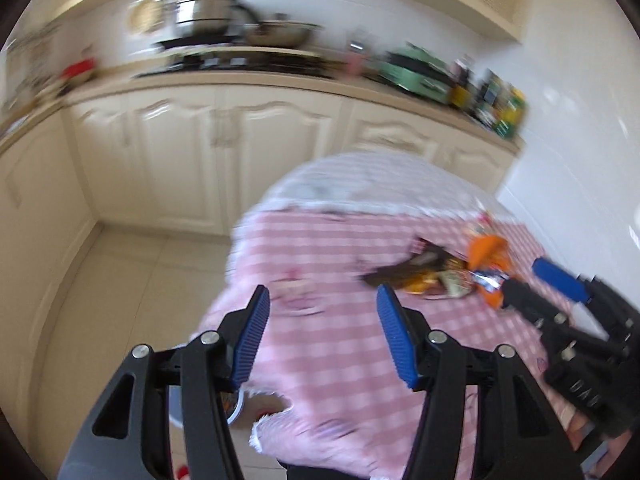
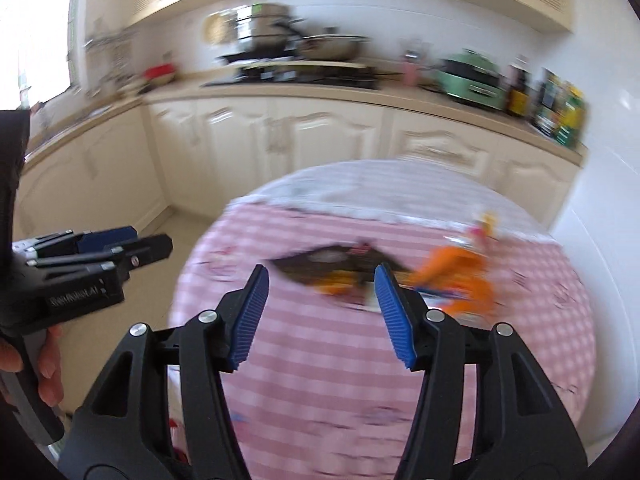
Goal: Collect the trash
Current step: 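Swing both open grippers back toward the table, then grasp a thin dark wrapper with the left gripper while the right grasps the orange can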
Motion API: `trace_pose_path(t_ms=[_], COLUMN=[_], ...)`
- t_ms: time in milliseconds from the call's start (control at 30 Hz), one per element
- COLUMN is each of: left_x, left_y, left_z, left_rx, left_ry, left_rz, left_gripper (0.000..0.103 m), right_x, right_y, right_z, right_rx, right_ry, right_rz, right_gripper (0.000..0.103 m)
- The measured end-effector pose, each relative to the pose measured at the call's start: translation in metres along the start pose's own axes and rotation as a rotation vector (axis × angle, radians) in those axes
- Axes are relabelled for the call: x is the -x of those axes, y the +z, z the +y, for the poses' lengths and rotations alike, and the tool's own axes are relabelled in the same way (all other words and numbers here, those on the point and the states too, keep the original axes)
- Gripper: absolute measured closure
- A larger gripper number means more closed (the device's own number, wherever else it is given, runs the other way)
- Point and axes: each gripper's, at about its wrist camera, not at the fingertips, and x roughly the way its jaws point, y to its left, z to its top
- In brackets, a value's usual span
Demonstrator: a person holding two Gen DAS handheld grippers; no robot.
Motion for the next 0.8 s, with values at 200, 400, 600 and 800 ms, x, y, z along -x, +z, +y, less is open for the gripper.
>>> trace_pose_path(t_ms=[200,400,600,800], left_x=[-0.05,-0.081,-0.099,-0.084], left_y=[0.009,0.012,0.015,0.016], left_z=[-0.05,-0.062,-0.067,-0.058], left_rx=[-0.131,-0.212,-0.238,-0.146], left_ry=[0.038,0.035,0.033,-0.053], left_rz=[0.066,0.101,0.135,0.095], left_gripper=[0.048,0.048,0.093,0.103], right_x=[-0.008,-0.034,-0.067,-0.092], right_y=[-0.013,-0.027,-0.035,-0.033], right_z=[-0.073,-0.126,-0.156,-0.159], right_rx=[-0.146,-0.356,-0.501,-0.543], right_ry=[-0.051,0.042,0.105,0.191], right_rz=[0.022,0.08,0.141,0.195], right_gripper=[0.043,0.042,0.041,0.041])
